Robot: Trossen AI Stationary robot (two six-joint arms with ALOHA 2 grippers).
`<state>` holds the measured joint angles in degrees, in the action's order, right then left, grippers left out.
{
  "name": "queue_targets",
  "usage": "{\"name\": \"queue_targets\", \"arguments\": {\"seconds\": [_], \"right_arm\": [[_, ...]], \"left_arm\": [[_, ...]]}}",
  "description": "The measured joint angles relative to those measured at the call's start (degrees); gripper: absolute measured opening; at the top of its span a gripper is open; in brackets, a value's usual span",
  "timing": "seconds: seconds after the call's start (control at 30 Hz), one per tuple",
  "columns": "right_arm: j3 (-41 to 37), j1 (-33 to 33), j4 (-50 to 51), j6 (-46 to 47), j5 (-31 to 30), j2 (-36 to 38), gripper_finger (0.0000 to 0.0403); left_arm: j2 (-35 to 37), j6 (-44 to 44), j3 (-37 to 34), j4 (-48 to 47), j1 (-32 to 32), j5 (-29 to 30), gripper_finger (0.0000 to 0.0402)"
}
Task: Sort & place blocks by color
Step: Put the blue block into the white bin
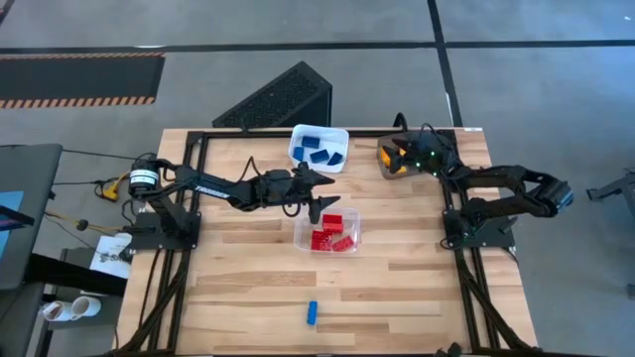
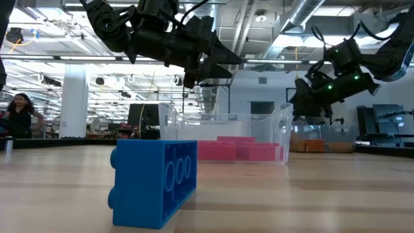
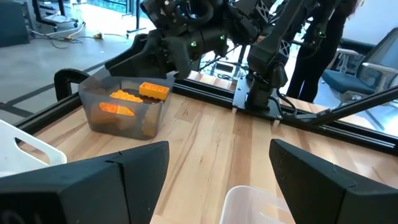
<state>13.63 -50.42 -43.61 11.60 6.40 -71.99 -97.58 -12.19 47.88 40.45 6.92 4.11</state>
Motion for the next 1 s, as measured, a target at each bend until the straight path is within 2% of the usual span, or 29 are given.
{"name": "queue_targets", "arguments": {"seconds": [0.23, 0.47, 0.63, 0.77, 1.0], "right_arm": [[0.45, 3.74, -6.19, 0.13, 7.63, 0.06, 0.0265], [3.16, 9.65, -5.06, -0.14, 12.29, 3.19, 0.0265], [4.17, 15.84, -4.1, -4.86, 16.87, 7.65, 0.0265], [5.69, 21.32, 0.83, -9.31, 16.39, 11.38, 0.0265], [9.03, 26.87, 12.25, -13.57, 9.45, 15.14, 0.0265]], "left_arm": [[0.0, 0.33, 0.0, -0.25, 0.0, -0.01, 0.0265], [0.0, 0.35, -0.02, -3.07, 0.02, 0.02, 0.0265], [0.78, 1.47, -0.08, -5.15, 0.02, 2.63, 0.0265], [4.1, 1.25, -0.07, -6.96, 0.02, 2.79, 0.0265], [8.43, 2.33, -0.07, -8.91, -2.5, 2.75, 0.0265]]}}
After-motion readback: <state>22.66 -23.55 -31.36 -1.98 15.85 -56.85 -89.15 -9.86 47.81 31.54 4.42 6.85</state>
